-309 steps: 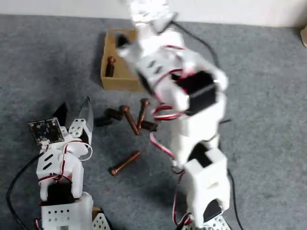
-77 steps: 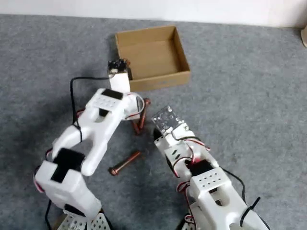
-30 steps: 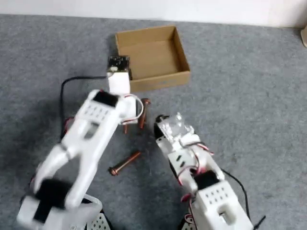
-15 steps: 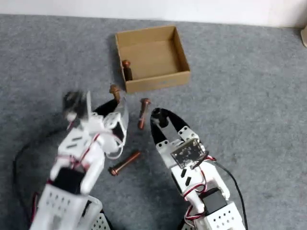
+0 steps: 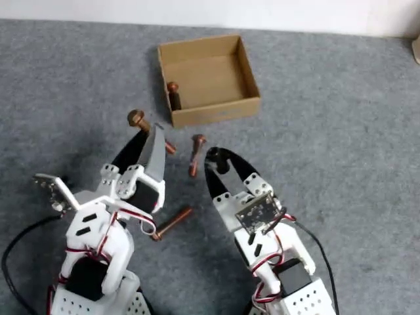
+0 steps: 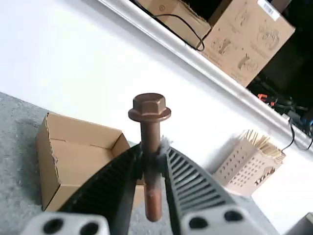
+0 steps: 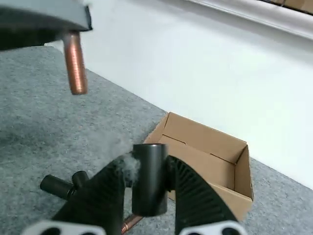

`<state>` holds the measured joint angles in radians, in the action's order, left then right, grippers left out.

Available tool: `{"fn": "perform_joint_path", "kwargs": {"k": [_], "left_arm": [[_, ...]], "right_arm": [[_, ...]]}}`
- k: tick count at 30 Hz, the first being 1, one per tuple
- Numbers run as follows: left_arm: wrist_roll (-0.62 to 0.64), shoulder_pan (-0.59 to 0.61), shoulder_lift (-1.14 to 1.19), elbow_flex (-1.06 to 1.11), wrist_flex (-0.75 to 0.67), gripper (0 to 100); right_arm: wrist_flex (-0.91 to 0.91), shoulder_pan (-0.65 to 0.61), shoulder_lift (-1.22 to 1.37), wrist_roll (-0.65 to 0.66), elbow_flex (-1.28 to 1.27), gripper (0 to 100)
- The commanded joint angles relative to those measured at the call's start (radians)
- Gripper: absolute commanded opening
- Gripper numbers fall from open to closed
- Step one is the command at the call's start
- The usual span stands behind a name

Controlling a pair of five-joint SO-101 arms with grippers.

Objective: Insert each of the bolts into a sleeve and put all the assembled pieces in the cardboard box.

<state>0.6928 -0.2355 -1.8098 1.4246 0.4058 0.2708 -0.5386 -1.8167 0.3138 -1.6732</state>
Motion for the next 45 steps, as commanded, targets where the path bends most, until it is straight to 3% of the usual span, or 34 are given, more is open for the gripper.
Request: {"fn": "perform_joint_path", "kwargs": {"k": [1,5,11,15,30,45], "left_arm": [[0.015,-0.001,-0.018,-0.081,-0.114,1],[0.015,-0.002,-0.018,-0.019,-0.287,1],[-0.02,-0.163,-0.018,0.171,-0.446,1],[-0.083,-0.266,-0.015,0.231,-0.436,1],[-0.091,-0.168,-0.016,0.217,-0.41,1],[-0.087,-0.186,-0.015,0.271,-0.341,1]], "right_arm": [[0.002,-0.022,-0.022,-0.009,-0.076,0.5],[0.004,-0.059,-0.022,-0.008,-0.099,0.5],[0.004,-0.099,-0.022,-0.005,-0.105,0.5],[0.004,-0.099,-0.022,-0.003,-0.105,0.5],[0.004,-0.096,-0.022,-0.003,-0.105,0.5],[0.004,-0.058,-0.022,-0.003,-0.097,0.5]]}}
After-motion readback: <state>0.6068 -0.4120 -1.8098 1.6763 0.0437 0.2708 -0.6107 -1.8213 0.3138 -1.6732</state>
